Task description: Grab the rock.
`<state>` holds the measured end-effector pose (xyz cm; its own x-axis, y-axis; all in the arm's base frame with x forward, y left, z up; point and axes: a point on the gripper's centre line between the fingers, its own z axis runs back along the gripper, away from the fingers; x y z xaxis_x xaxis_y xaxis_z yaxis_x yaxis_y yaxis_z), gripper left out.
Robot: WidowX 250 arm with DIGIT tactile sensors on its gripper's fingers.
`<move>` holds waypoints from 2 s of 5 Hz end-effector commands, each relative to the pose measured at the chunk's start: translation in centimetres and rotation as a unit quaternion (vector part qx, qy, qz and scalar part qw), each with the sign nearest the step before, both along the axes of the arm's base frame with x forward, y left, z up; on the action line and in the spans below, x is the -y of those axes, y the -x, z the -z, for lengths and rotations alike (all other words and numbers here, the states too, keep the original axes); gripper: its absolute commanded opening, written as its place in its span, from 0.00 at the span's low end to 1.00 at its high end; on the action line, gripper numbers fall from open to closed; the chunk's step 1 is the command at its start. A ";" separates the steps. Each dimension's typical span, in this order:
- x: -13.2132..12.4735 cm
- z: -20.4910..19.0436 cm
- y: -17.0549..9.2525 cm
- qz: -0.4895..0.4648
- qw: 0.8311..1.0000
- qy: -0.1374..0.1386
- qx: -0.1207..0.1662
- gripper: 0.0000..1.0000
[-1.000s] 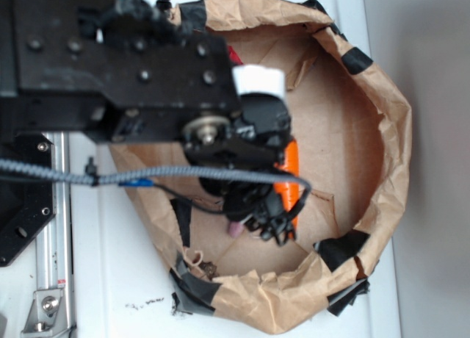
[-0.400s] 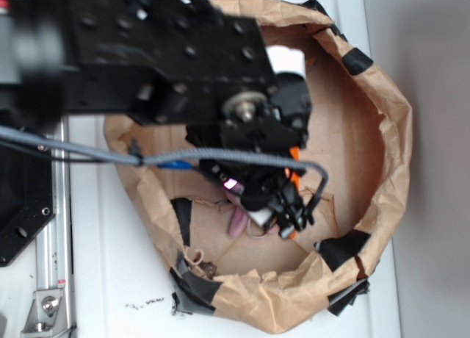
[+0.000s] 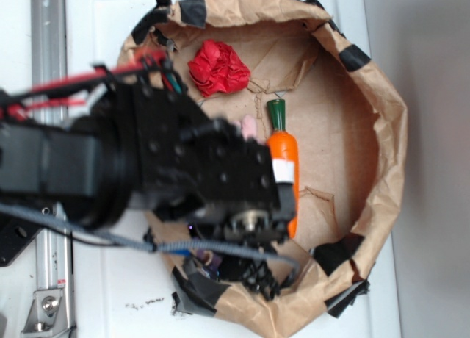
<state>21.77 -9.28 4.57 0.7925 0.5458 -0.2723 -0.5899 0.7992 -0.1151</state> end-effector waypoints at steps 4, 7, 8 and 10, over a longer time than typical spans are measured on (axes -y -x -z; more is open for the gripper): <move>4.2 1.4 2.5 0.071 0.996 0.021 -0.044 0.00; -2.8 -6.9 -1.2 0.101 0.978 -0.073 0.164 0.00; -5.9 -10.0 -2.9 0.114 0.959 -0.136 0.220 0.00; -9.1 -12.1 -3.8 0.167 0.939 -0.168 0.250 0.00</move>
<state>26.27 -0.69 14.32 0.9445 0.2176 0.2461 -0.2248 0.9744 0.0015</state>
